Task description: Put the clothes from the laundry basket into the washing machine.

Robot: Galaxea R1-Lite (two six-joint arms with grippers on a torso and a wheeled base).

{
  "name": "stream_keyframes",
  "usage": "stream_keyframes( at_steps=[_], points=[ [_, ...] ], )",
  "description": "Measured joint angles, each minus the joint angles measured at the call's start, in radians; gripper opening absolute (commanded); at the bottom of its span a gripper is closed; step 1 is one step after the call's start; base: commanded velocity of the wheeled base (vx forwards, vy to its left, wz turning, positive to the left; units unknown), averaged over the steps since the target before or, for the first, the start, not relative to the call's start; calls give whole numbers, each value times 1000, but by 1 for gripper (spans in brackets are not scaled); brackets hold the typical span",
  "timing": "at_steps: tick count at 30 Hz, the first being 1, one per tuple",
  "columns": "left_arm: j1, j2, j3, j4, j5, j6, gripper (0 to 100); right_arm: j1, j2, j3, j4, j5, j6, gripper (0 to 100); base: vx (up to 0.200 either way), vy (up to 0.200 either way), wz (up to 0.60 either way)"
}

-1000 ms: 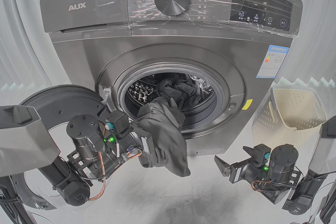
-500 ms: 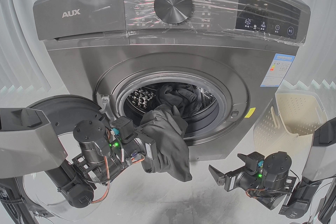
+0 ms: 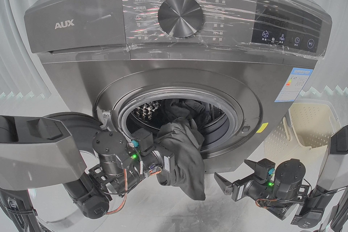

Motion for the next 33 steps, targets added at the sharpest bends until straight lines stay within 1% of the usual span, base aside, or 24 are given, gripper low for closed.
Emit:
stream_keyframes(
  at_steps=[7,10,14,20,24,26,29,33],
  points=[
    [19,91,-139,2,2,-5,0,20,-23,12,0,-1,0,100,0,0,0],
    [28,138,-208,10,2,-21,0,24,-29,17,0,-1,0,100,0,0,0],
    [34,202,-314,32,5,-36,0,26,-37,20,0,-1,0,100,0,0,0],
    [44,277,-467,166,46,-82,0,25,-49,23,0,0,0,100,0,0,0],
    [52,311,-586,231,65,-97,0,25,-52,24,0,0,-1,100,0,0,0],
    [60,330,-655,286,73,-99,0,25,-53,24,0,0,-1,100,0,0,0],
    [70,359,-761,341,85,-99,0,25,-55,27,0,1,-1,100,0,0,0],
    [87,409,-900,405,102,-84,0,25,-56,33,0,2,-1,100,0,0,0]
  ],
)
